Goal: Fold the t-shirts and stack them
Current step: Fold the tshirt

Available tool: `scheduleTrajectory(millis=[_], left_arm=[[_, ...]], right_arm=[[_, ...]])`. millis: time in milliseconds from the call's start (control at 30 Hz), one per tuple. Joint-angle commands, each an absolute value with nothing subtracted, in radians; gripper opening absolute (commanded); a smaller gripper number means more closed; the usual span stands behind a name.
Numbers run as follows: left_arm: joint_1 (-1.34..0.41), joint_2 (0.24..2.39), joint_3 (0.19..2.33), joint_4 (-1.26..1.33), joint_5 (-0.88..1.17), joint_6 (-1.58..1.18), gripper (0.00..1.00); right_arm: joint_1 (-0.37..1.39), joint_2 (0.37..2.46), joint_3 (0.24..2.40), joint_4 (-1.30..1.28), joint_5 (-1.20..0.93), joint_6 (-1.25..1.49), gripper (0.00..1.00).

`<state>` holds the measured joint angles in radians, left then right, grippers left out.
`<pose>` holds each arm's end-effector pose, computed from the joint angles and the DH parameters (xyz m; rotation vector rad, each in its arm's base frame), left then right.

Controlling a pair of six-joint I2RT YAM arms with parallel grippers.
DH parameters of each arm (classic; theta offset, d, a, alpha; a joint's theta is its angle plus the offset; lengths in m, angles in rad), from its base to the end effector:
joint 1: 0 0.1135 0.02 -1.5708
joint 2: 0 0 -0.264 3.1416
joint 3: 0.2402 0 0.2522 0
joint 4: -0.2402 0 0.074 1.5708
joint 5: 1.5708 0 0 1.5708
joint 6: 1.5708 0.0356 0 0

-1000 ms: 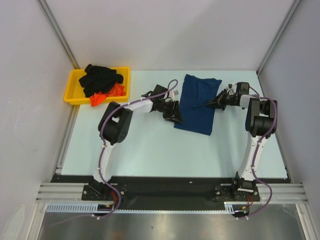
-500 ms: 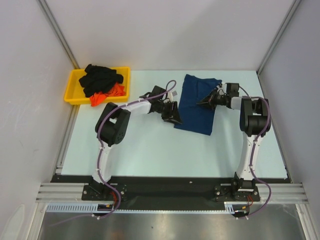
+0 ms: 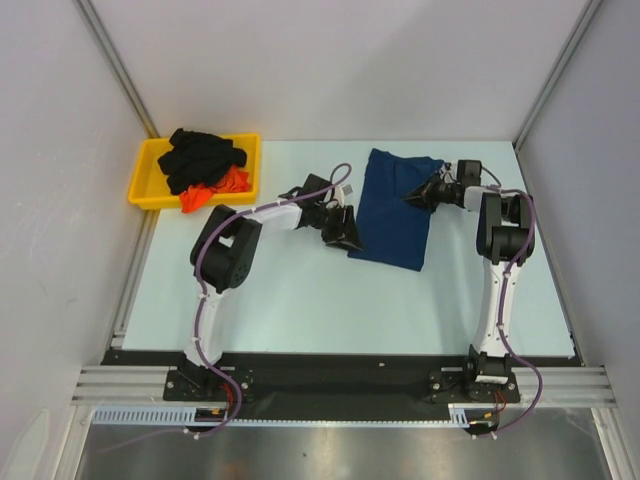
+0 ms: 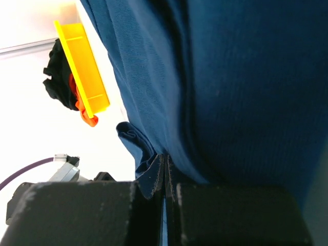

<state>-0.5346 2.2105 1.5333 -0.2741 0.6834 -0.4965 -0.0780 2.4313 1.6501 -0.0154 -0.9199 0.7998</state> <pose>0.3887 -0.2563 0.1358 0.3540 2.6580 -1.2448 0.5038 -0.0110 0.0874 0.5705 2.3348 1.4310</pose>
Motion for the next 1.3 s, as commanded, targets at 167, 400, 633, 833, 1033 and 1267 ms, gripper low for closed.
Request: scheduleTrajectory(millis=[167, 400, 633, 833, 1033, 1267], left_arm=[[-0.531, 2.073, 1.592, -0.330, 0.673, -0.483, 0.54], [-0.532, 2.016, 1.569, -0.295, 0.700, -0.522, 0.55], [-0.531, 1.973, 1.528, -0.316, 0.698, -0.515, 0.57], [-0.519, 1.951, 1.485, -0.364, 0.678, -0.477, 0.61], [-0.489, 1.965, 1.482, -0.413, 0.667, -0.422, 0.66], [-0.486, 1.977, 1.456, -0.425, 0.601, -0.472, 0.66]], right_arm=[[-0.140, 2.359, 1.908, -0.262, -0.884, 0.732, 0.00], [-0.176, 2.394, 1.974, -0.237, -0.879, 0.759, 0.07], [-0.167, 2.554, 2.002, -0.054, -0.862, 0.853, 0.10], [-0.179, 2.698, 2.144, -0.084, -0.830, 0.867, 0.10], [-0.182, 2.622, 2.244, -0.279, -0.818, 0.782, 0.26], [-0.210, 2.350, 2.206, -0.696, -0.651, 0.603, 0.62]])
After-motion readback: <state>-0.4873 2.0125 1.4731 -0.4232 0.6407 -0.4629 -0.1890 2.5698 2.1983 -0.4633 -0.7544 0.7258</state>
